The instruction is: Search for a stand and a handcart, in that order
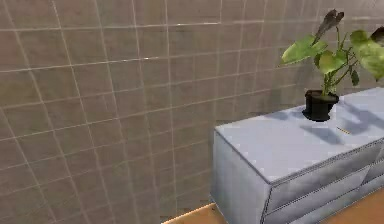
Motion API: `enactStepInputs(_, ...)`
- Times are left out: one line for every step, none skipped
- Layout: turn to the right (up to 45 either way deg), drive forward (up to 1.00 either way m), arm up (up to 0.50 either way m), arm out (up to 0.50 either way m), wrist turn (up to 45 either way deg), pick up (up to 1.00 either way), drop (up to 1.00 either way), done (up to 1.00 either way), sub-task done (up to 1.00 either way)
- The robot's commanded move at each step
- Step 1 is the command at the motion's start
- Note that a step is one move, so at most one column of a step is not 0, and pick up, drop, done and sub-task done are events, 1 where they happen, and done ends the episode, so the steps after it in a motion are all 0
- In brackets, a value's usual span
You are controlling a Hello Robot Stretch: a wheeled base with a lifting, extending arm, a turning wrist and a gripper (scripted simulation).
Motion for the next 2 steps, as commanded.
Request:
enactStepInputs(-45.0, 0.0, 0.0, 0.0, 0.0, 0.0, 0.0, 0.0, 0.0)
enactStepInputs(-45.0, 0.0, 0.0, 0.0, 0.0, 0.0, 0.0, 0.0, 0.0)
